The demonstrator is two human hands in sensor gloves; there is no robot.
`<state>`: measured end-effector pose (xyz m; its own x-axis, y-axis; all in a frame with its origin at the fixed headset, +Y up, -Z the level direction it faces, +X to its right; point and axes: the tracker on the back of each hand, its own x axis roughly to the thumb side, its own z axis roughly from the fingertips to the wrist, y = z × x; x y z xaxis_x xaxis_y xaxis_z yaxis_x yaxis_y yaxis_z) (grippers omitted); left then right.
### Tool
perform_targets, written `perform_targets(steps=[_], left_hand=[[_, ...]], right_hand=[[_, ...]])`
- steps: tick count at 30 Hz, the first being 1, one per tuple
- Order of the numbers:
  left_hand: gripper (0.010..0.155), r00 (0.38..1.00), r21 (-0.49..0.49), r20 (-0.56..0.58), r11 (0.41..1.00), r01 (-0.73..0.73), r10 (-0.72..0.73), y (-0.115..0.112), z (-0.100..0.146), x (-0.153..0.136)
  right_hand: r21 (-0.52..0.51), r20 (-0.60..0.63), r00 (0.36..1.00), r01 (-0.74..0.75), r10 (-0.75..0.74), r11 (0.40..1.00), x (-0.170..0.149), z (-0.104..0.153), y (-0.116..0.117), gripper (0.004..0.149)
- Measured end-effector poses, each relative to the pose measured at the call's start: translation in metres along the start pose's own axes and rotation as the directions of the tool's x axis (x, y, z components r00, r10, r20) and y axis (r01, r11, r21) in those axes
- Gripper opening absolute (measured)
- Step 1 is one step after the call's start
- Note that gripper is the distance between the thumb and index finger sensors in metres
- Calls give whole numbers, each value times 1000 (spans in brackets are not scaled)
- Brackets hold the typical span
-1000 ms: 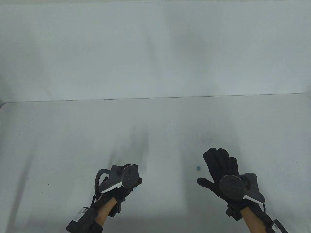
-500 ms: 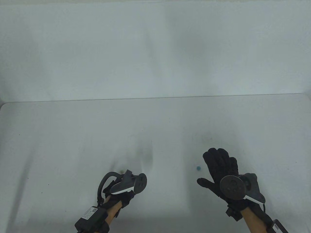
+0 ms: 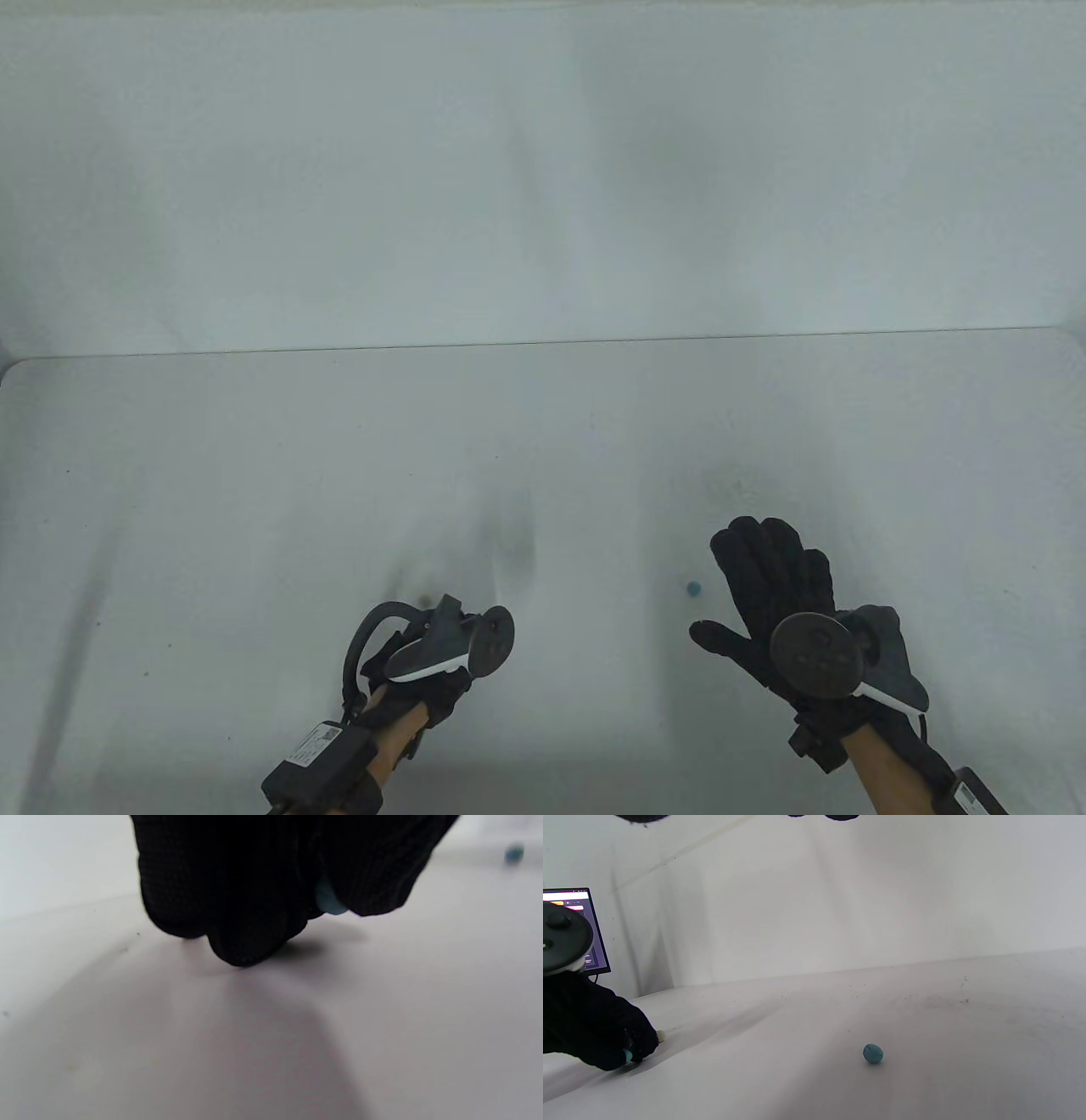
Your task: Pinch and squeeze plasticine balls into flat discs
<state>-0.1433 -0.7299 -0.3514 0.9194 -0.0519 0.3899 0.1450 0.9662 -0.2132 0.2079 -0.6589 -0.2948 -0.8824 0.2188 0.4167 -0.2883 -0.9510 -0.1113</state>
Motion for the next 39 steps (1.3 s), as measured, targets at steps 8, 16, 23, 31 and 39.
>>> perform_targets(steps=[8, 16, 23, 31, 39], left_hand=[[58, 665, 52, 66, 663, -747, 744, 32, 19, -29], [52, 69, -102, 136, 83, -991, 988, 25, 27, -31], [47, -128, -109, 118, -116, -987, 985, 10, 34, -30], [46, -60, 45, 162, -68, -997, 985, 7, 36, -43], [64, -224, -41, 98, -221, -974, 970, -6, 33, -44]], right_hand=[[1, -4, 1000, 7, -7, 1000, -1, 0, 0, 86], [11, -10, 1000, 17, -17, 1000, -1, -1, 0, 86], [18, -9, 1000, 24, -24, 1000, -1, -1, 1, 86], [27, -5, 1000, 24, -24, 999, 0, -2, 2, 86], [24, -1, 1000, 31, -31, 999, 1, -2, 2, 86]])
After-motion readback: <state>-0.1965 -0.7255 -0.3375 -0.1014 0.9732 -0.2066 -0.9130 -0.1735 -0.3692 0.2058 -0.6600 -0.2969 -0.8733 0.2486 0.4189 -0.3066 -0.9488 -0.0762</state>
